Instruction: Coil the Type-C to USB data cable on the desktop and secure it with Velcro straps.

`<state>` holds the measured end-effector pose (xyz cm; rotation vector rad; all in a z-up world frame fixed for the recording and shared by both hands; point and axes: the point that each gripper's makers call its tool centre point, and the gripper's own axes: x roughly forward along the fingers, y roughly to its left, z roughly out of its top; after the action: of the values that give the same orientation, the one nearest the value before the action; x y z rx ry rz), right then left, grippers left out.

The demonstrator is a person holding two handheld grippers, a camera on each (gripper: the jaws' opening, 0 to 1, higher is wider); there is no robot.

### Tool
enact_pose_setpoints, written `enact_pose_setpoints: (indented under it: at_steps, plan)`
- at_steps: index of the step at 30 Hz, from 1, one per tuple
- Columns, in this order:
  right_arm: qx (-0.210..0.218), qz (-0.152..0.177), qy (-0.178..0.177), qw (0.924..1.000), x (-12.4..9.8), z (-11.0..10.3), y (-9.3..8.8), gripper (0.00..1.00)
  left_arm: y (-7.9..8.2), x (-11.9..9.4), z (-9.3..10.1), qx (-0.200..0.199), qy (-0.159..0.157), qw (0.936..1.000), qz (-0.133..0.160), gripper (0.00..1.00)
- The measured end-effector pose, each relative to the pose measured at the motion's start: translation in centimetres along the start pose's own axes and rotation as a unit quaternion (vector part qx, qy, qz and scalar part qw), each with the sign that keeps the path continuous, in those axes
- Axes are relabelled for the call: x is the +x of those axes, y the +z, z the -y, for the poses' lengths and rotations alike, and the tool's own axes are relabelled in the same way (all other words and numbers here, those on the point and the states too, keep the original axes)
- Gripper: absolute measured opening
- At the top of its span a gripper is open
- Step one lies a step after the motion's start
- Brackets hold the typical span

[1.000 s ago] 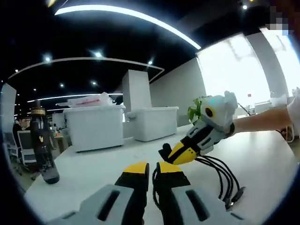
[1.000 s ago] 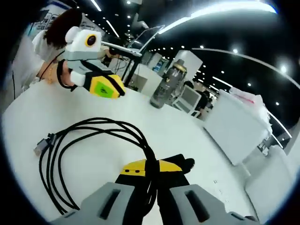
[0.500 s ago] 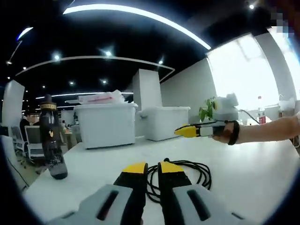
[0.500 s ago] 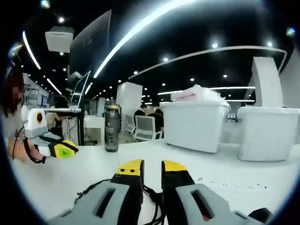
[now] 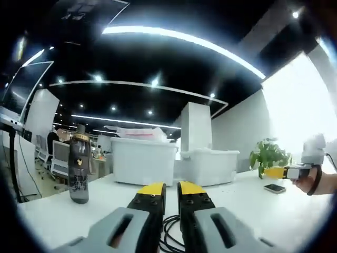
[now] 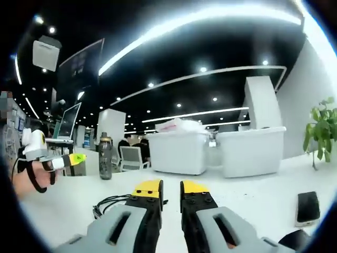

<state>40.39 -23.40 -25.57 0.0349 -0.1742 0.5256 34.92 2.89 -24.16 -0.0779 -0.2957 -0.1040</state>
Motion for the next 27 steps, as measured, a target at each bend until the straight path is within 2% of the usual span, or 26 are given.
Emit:
enact_pose_setpoints:
  at_steps: [2, 4, 6, 9, 11, 13, 16, 20, 23, 27]
  plan:
    - [0.012, -0.013, -0.012, 0.9998, -0.1, 0.9, -1.3, 0.24, -1.0, 0.1, 0.0, 0.019, 0.0, 0.9998, -0.007, 0.11]
    - [0.031, -0.028, -0.02, 0.9989, 0.1, 1.6, -2.5, 0.29, -2.1, 0.3, -0.7, 0.02, 0.001, 0.9996, -0.021, 0.16]
    - [0.034, -0.03, -0.034, 0.9984, 0.3, 2.3, -2.8, 0.3, -3.2, 0.2, -1.1, 0.023, 0.002, 0.999, -0.039, 0.24]
    - [0.013, -0.026, -0.06, 0.9978, 0.0, 3.2, -2.7, 0.32, -4.3, 0.2, -1.9, 0.06, 0.01, 0.9962, -0.062, 0.3]
    - [-0.007, -0.017, -0.085, 0.9962, -0.4, 4.0, -2.3, 0.33, -4.5, 0.4, -1.9, 0.063, 0.01, 0.996, -0.063, 0.3]
    - [0.0, -0.013, -0.09, 0.9958, -0.7, 4.2, -2.1, 0.39, -4.6, 0.5, -1.8, 0.068, 0.008, 0.9956, -0.065, 0.34]
    - [0.034, -0.007, -0.101, 0.9943, -1.4, 5.0, -2.0, 0.51, -4.7, 0.3, -1.8, 0.077, 0.01, 0.9948, -0.066, 0.4]
    - [0.043, -0.016, -0.114, 0.9924, -1.8, 6.0, -2.9, 0.53, -5.0, 0.0, -2.5, 0.052, 0.021, 0.996, -0.07, 0.43]
    - [0.062, -0.026, -0.12, 0.9905, -2.0, 6.4, -3.7, 0.53, -5.1, -0.4, -3.0, 0.035, 0.023, 0.9955, -0.085, 0.45]
    - [0.073, -0.025, -0.122, 0.9895, -2.1, 6.6, -4.1, 0.54, -4.8, -0.7, -3.6, 0.043, 0.037, 0.9956, -0.074, 0.46]
